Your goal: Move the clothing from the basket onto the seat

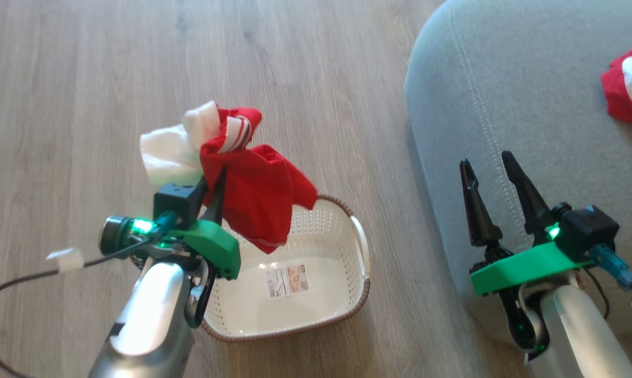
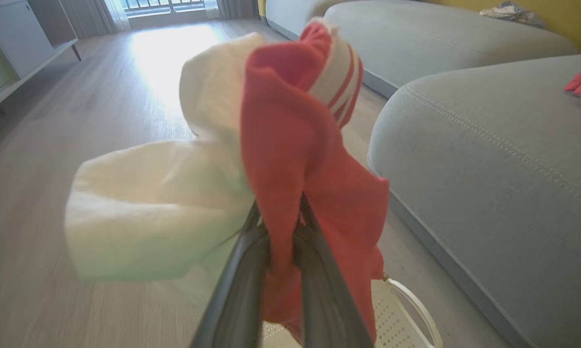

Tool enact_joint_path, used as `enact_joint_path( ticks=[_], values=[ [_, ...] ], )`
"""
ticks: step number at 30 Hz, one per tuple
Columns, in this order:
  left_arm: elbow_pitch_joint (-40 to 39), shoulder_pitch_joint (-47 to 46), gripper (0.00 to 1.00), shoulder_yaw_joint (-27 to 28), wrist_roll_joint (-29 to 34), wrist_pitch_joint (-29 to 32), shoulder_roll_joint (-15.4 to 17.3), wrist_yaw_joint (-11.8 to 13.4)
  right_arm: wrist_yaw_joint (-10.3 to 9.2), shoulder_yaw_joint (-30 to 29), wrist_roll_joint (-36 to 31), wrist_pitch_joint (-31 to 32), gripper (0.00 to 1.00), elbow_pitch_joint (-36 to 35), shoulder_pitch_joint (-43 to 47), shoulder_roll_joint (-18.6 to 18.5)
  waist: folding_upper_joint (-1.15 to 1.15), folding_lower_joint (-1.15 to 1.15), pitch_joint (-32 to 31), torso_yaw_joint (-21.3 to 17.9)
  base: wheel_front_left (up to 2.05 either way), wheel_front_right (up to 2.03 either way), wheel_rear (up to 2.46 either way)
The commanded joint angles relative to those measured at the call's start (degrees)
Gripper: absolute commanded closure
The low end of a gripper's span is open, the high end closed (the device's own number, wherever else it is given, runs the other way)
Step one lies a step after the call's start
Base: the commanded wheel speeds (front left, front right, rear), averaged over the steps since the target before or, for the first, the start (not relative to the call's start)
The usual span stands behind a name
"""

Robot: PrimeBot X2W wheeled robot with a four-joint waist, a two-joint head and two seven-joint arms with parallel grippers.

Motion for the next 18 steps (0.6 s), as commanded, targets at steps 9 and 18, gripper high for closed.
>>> enact_joint_path(
  ticks=[9, 18],
  values=[
    [-21.2, 4.4, 1.0, 9.1, 2.8, -0.8, 0.1, 0.1, 0.0, 1.8, 0.6, -0.4, 0.0, -1.3, 2.5, -0.9, 0.0, 0.01, -4.7, 0.5, 0.0, 0.0, 0.0],
    [-38.4, 4.8, 1.0, 11.8, 4.8, -0.8, -0.8, -0.4, 0.0, 2.5, 1.0, -0.4, 0.0, -1.7, 3.4, -1.0, 0.0, 0.01, -5.8, 0.4, 0.0, 0.0, 0.0]
  ],
)
